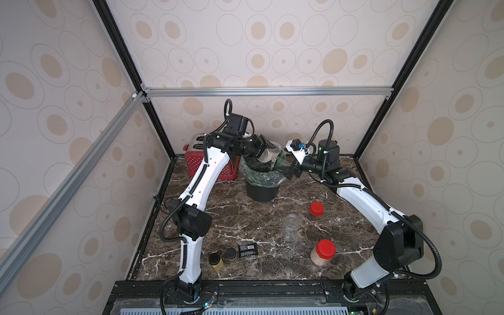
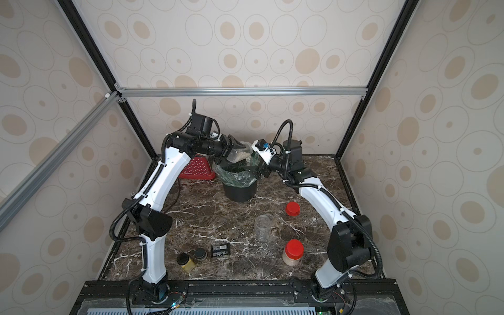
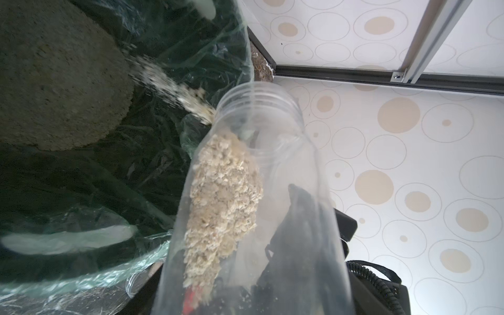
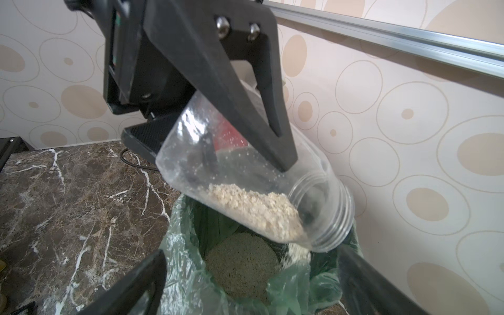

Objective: Empty expired oatmeal from jars
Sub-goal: Pour the expired oatmeal into the trash bin.

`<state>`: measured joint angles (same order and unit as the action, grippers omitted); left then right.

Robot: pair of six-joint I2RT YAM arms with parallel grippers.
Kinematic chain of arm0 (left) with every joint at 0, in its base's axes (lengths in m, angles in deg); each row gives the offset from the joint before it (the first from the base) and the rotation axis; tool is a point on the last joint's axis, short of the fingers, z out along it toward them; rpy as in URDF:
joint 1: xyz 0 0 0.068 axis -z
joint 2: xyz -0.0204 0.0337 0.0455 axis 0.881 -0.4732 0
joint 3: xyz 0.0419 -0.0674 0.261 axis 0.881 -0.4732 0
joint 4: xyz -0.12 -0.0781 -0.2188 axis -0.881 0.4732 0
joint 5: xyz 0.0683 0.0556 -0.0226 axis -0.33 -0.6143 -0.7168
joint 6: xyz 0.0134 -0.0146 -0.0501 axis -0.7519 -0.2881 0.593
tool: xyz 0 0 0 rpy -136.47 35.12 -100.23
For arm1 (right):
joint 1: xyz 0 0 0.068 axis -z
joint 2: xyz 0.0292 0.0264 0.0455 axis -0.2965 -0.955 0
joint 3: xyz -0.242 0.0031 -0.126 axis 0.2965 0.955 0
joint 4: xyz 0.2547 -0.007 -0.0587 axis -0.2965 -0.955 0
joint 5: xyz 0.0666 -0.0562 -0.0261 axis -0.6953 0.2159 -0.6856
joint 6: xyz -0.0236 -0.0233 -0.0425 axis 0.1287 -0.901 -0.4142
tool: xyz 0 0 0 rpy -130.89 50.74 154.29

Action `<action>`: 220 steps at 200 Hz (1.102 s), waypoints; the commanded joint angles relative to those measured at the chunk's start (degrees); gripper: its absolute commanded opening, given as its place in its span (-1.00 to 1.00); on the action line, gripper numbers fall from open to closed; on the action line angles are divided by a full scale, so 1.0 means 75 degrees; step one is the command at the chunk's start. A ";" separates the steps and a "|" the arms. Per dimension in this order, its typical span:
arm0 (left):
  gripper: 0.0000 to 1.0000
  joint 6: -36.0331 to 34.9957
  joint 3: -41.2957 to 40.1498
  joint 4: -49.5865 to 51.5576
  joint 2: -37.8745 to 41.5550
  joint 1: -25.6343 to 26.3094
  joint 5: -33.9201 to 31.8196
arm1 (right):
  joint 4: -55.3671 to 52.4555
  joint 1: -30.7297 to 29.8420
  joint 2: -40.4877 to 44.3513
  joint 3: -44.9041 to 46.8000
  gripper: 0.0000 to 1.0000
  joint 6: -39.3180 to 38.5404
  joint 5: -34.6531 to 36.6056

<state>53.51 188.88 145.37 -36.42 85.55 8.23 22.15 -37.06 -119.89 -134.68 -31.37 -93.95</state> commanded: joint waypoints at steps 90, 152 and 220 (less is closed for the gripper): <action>-1.00 -0.2342 0.0562 0.1637 0.0282 -0.0421 -0.1526 | -0.0021 -0.0024 0.0297 -0.0007 0.98 0.0167 0.0076; -1.00 -0.4363 0.0946 0.2472 -0.0047 0.0086 -0.3615 | -0.0413 -0.0062 0.0520 -0.0179 1.00 0.0212 0.0241; -1.00 -0.4840 0.1553 0.2911 -0.0333 0.0350 -0.3997 | -0.0571 -0.0216 0.0373 -0.0423 0.98 0.0023 0.0331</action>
<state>18.65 198.33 164.08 -39.13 88.50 -20.38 18.89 -37.74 -117.31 -135.95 -29.89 -92.14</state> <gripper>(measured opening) 0.721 0.990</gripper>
